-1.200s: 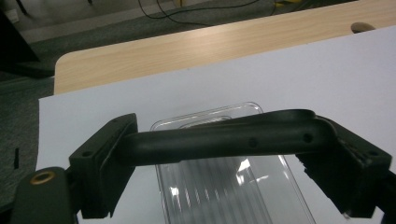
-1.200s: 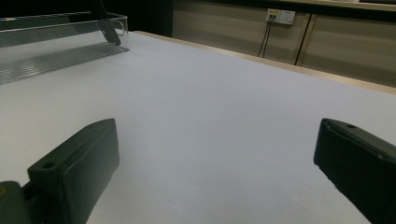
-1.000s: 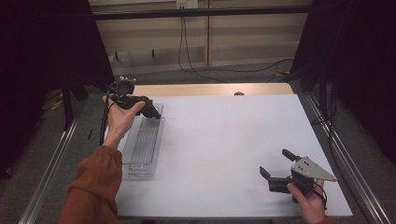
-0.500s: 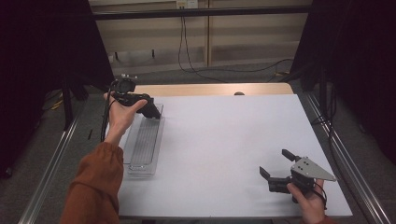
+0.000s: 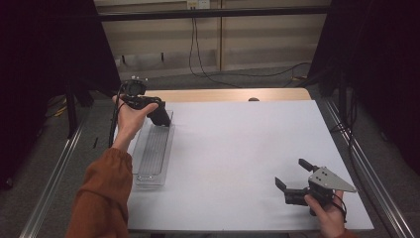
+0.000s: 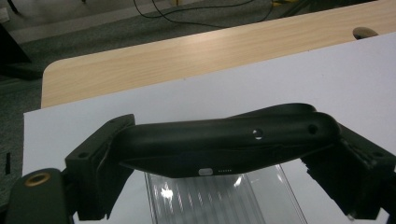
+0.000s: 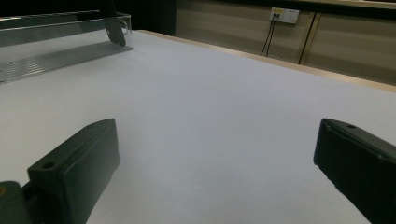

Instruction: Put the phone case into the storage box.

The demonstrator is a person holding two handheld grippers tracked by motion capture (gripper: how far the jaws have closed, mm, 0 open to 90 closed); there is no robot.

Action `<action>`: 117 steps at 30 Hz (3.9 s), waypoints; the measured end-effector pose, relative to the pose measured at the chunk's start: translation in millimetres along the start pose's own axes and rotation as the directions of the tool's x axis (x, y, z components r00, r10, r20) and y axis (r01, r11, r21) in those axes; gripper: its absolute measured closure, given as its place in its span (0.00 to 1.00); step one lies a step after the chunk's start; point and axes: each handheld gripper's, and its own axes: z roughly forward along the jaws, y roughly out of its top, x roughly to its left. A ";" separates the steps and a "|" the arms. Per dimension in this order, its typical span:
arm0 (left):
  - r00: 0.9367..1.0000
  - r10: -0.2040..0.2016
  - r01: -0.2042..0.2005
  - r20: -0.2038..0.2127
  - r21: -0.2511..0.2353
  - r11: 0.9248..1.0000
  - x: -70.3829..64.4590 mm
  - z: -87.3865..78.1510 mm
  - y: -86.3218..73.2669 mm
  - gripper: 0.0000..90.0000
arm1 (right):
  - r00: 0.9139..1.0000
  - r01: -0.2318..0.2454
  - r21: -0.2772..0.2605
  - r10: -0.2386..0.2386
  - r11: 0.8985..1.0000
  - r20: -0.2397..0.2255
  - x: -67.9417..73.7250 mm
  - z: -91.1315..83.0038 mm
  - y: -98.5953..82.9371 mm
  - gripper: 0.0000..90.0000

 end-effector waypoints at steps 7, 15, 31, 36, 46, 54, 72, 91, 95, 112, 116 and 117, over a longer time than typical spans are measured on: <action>1.000 0.000 0.000 -0.009 -0.016 1.000 -1.4 4.7 3.0 0.14 | 1.000 0.001 0.002 -0.001 1.000 -0.003 0.2 -0.1 -0.3 0.00; 1.000 0.013 -0.013 -0.011 -0.032 0.999 -4.9 10.6 5.3 0.14 | 1.000 0.000 -0.001 0.000 1.000 -0.005 0.2 -0.3 -0.3 0.00; 0.999 -0.037 0.035 -0.033 -0.049 0.998 -5.1 17.2 9.5 0.13 | 1.000 -0.001 -0.002 0.001 1.000 -0.009 0.1 -0.5 -0.3 0.00; 0.999 -0.023 0.022 -0.030 -0.052 0.998 -7.7 19.7 9.6 0.13 | 1.000 -0.001 -0.002 0.001 1.000 -0.009 0.0 -0.5 -0.3 0.00; 1.000 -0.002 0.000 -0.021 -0.075 0.997 -7.3 22.8 9.9 0.12 | 1.000 0.000 -0.002 0.000 1.000 -0.010 0.1 -0.6 -0.3 0.00; 1.000 -0.001 0.001 -0.004 -0.097 0.995 -5.4 23.7 10.2 0.09 | 1.000 -0.001 -0.001 0.001 1.000 -0.011 0.1 -0.5 -0.5 0.00; 0.999 0.045 -0.038 0.024 -0.252 0.967 -3.6 18.2 13.5 0.05 | 1.000 0.001 -0.001 -0.001 1.000 -0.015 0.2 -0.1 -0.7 0.00; 0.991 0.135 -0.123 0.012 -0.344 0.931 -4.7 7.4 15.1 0.04 | 1.000 0.005 -0.003 -0.005 1.000 -0.009 0.3 -0.3 -0.5 0.00; 0.991 0.130 -0.114 0.017 -0.376 0.920 -4.4 2.0 15.5 0.04 | 1.000 0.004 -0.003 -0.004 1.000 -0.010 0.1 -0.3 -0.6 0.00; 0.984 0.154 -0.090 0.090 -0.491 0.866 0.0 -20.8 4.5 0.01 | 1.000 0.008 -0.003 -0.008 1.000 -0.006 0.7 0.1 -0.4 0.00; 0.981 0.163 -0.089 0.103 -0.512 0.855 -2.7 -25.4 0.6 0.01 | 1.000 0.008 -0.009 -0.009 1.000 0.000 0.5 -0.6 -0.6 0.00; 0.981 0.166 -0.093 0.098 -0.512 0.854 -3.3 -26.2 -0.2 0.01 | 1.000 0.009 -0.011 -0.008 1.000 0.000 0.2 -0.8 -0.7 0.00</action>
